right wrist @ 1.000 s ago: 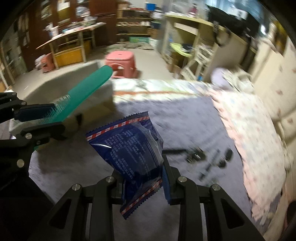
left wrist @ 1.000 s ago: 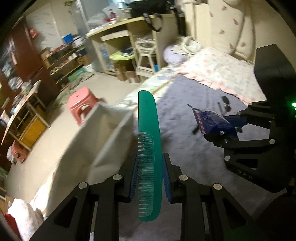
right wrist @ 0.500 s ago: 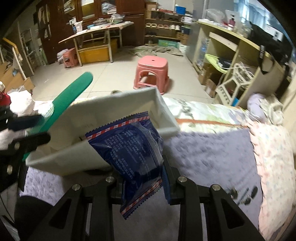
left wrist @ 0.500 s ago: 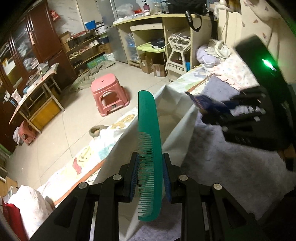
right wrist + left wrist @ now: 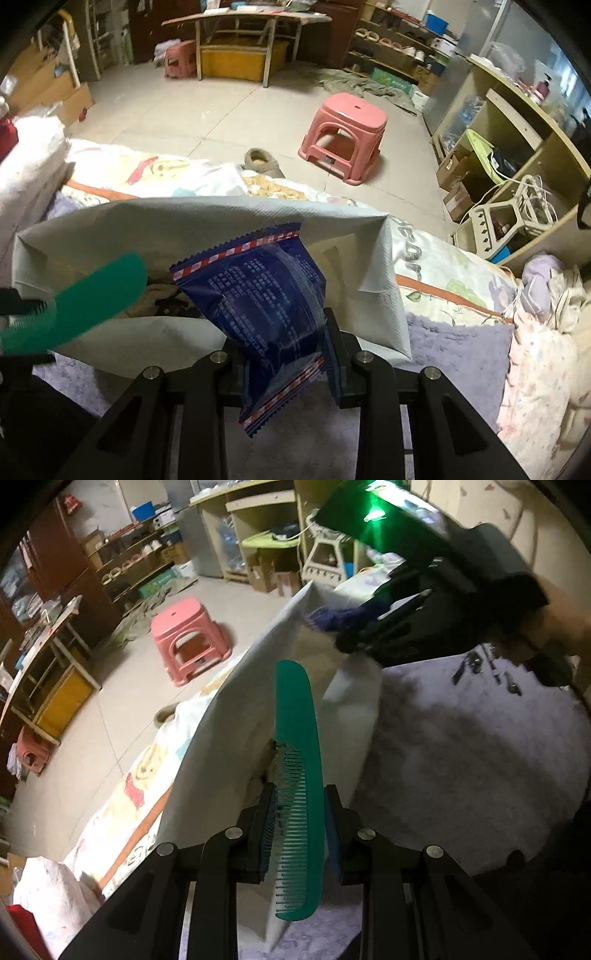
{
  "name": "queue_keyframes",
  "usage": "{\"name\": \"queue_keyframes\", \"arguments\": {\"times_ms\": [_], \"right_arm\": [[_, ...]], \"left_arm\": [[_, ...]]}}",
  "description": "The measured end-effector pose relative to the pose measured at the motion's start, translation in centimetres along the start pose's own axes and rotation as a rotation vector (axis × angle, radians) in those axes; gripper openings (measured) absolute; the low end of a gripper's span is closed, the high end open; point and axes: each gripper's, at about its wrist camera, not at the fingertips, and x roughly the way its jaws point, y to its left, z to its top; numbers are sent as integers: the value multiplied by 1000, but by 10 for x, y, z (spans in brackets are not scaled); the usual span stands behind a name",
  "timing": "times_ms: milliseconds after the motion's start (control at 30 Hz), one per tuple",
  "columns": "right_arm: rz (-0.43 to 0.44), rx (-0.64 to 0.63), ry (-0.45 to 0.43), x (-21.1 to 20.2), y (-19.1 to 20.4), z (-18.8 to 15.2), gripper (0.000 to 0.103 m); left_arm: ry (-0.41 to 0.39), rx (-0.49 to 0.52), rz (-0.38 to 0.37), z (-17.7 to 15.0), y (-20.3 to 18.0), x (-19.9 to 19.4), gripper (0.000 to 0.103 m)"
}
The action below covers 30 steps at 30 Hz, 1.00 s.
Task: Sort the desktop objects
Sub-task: 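Lower the green comb into the bag with the left gripper while the right gripper lowers the blue packet in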
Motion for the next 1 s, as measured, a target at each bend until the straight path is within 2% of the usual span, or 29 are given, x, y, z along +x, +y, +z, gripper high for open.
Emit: {"name": "queue_keyframes", "arguments": {"times_ms": [200,367,400,433,500,633,733,1000], "right_arm": [[-9,-87,30,-1,11,7,28],[-39,-178,69,0,22,9,31],[-45,-185,70,1,24,9,31],[-45,-188,71,1,24,9,34],[-30,-182,76,1,25,9,39],[16,-149,67,-5,25,14,42],[54,-102,49,-12,21,16,43],[83,-18,14,-32,19,10,43]], "left_arm": [[27,72,2,11,4,12,25],[12,44,93,13,10,23,26],[10,38,104,13,10,24,36],[7,38,120,13,9,24,54],[-12,41,128,13,8,23,74],[-40,-3,92,15,12,18,76],[-52,-26,92,15,16,13,76],[-102,-44,68,19,3,-3,76]]}}
